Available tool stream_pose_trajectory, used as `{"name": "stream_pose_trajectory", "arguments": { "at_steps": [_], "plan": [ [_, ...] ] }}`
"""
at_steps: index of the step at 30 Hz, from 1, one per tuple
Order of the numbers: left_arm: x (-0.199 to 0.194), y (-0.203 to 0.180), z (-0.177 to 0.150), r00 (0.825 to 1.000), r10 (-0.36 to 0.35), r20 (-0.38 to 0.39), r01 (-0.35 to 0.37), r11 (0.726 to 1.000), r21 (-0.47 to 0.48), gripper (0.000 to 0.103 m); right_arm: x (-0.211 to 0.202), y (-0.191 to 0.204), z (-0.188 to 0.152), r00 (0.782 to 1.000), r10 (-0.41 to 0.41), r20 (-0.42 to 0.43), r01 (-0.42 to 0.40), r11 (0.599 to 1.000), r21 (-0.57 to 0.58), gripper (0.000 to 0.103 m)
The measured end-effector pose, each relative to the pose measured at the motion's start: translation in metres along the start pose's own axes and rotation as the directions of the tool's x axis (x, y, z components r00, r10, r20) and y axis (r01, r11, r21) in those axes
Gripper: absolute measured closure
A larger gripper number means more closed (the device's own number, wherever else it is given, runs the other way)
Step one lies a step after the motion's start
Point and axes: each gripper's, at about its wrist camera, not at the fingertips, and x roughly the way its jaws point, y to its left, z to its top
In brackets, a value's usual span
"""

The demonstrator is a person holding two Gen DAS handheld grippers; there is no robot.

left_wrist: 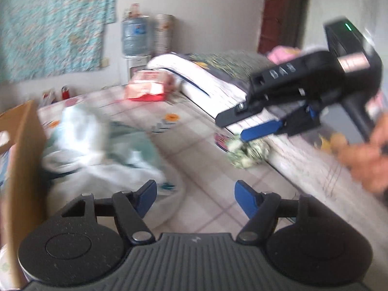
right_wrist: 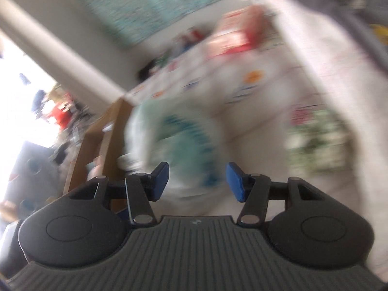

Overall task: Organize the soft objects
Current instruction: 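Move the right gripper back over the bed to the green floral scrunchie, then close the right gripper on the green floral scrunchie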

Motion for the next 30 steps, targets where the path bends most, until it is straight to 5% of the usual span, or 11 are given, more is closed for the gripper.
{"name": "stream_pose_trajectory", "arguments": {
  "at_steps": [7, 11, 17, 23, 30],
  "plan": [
    [0.033, -0.038, -0.021, 0.999, 0.022, -0.038, -0.018, 0.995, 0.094, 0.032, 0.027, -0.086, 0.012, 0.99, -0.139, -0.007, 0.139, 0.987, 0.086, 0.051],
    [0.038, -0.037, -0.028, 0.997, 0.034, -0.064, -0.028, 0.995, 0.093, 0.032, 0.054, -0.107, 0.008, 0.994, -0.106, -0.036, 0.11, 0.983, 0.146, 0.052],
    [0.029, -0.035, -0.039, 0.996, 0.017, -0.087, -0.009, 0.996, 0.088, 0.032, 0.062, -0.082, -0.014, 0.992, 0.012, -0.122, 0.007, 0.988, 0.154, 0.052],
    [0.03, -0.042, -0.045, 0.994, -0.011, -0.108, 0.022, 0.994, 0.104, 0.03, 0.075, -0.054, -0.044, 0.951, 0.186, -0.247, -0.138, 0.971, 0.197, 0.051],
    [0.035, -0.045, -0.042, 0.994, -0.006, -0.113, 0.018, 0.995, 0.099, 0.028, 0.051, -0.023, -0.041, 0.962, 0.187, -0.197, -0.172, 0.981, 0.091, 0.046]
  ]
}}
